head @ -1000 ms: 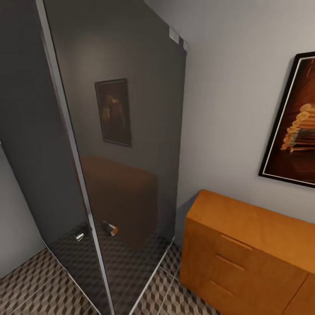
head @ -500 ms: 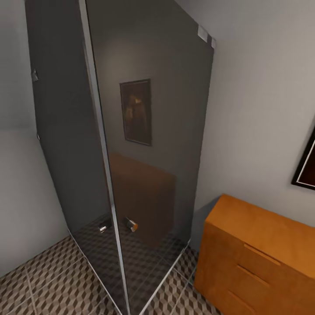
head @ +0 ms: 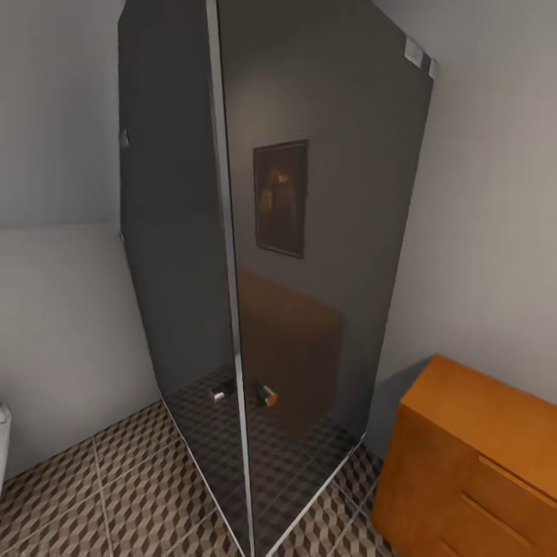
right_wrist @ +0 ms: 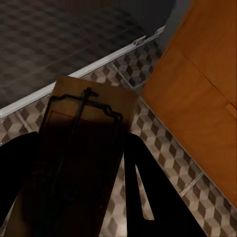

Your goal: Take the four mousetraps from the cabinet in the bathroom and place them on the bathroom floor. Make sure all four end up on the same floor surface, and ensure that at least two of them are either under or directly next to the same bathroom sink.

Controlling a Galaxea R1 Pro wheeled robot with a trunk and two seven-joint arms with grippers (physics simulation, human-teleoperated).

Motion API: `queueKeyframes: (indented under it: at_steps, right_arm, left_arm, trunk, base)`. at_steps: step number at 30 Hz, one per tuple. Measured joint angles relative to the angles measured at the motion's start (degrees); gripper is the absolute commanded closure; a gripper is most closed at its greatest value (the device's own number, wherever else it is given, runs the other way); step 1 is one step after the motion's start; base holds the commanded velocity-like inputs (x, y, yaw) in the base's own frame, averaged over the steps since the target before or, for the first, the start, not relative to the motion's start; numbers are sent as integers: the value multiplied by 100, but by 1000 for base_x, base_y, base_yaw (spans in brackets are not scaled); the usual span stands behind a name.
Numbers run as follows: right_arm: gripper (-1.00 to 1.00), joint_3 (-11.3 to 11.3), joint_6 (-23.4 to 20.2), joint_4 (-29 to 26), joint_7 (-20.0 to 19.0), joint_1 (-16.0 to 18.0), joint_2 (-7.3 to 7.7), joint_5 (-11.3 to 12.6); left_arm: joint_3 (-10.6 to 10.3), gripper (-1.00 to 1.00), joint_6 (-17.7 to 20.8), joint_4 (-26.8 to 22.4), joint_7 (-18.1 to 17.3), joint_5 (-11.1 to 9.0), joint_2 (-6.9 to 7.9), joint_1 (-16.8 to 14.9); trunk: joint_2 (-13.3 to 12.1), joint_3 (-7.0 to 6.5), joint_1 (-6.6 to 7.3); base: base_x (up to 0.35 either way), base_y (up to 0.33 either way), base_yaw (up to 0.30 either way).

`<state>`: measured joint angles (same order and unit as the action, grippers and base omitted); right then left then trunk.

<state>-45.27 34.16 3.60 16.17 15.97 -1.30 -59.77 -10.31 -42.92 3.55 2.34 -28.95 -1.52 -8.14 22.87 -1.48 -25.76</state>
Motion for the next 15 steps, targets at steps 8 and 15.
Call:
queueKeyframes:
  at_steps: [8,15]
  right_arm:
    - [100,0,0,-1,-3,0,-1,0]
    - [100,0,0,0,-3,0,-1,0]
  left_arm:
    - [5,100,-11,0,2,2,-10,1]
    - [-2,100,-6,0,5,6,-11,1]
  trunk:
    - [0,0,0]
    - [0,0,0]
  base:
    - [0,0,300]
    - [0,0,300]
